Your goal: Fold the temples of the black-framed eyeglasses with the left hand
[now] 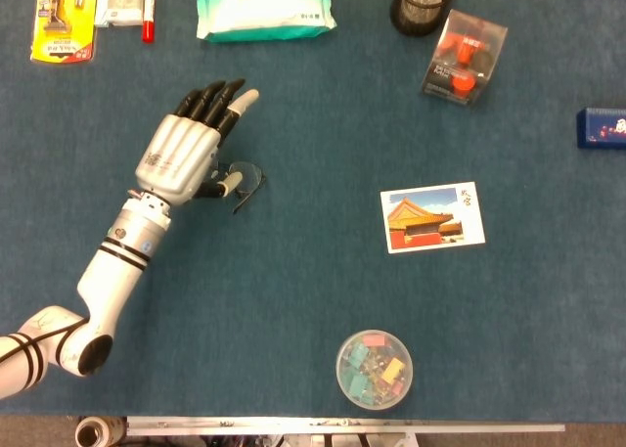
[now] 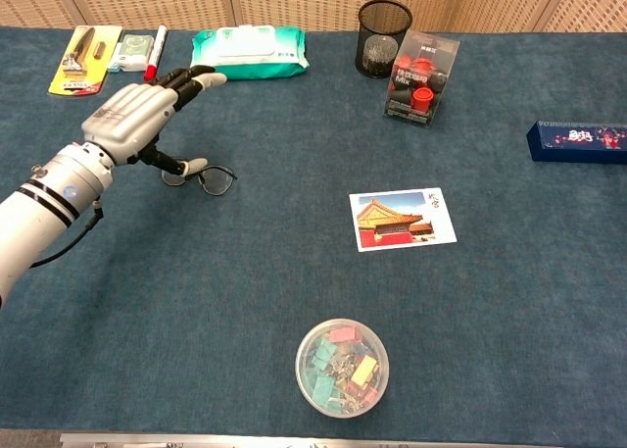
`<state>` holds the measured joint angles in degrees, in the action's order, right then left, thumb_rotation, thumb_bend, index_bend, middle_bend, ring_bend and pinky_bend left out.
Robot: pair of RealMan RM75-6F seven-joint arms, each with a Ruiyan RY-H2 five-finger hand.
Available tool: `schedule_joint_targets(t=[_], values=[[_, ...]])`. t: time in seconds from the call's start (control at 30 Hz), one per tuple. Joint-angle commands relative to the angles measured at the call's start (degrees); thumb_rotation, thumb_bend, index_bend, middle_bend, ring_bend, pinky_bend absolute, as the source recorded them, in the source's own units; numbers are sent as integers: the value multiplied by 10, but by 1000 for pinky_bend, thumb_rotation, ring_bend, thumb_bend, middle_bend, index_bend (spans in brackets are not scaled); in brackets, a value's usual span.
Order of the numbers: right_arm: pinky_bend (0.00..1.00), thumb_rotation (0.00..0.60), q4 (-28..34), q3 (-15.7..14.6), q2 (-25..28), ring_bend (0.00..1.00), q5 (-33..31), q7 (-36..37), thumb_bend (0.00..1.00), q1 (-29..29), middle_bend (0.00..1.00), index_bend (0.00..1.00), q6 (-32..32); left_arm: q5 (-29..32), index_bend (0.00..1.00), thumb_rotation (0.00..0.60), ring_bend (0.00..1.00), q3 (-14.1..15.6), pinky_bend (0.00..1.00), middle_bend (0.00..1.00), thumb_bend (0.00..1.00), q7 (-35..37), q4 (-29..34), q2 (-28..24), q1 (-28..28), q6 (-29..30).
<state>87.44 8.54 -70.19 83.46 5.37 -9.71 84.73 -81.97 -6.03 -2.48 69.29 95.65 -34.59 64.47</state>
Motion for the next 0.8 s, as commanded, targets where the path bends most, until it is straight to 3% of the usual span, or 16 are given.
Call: schedule_joint_targets(t=[0.03,0.8], values=[[657,600,-1,0,0,420,0,1,604,0,521,577,0,-1,61,600,18,-3,108,33,225,0,0,2,-3,-1],[657,600,-11,-3,-5,420,4,16,605,2,521,577,-1,4,65,600,18,-9,108,31,225,-18,7,9,-17,-12]])
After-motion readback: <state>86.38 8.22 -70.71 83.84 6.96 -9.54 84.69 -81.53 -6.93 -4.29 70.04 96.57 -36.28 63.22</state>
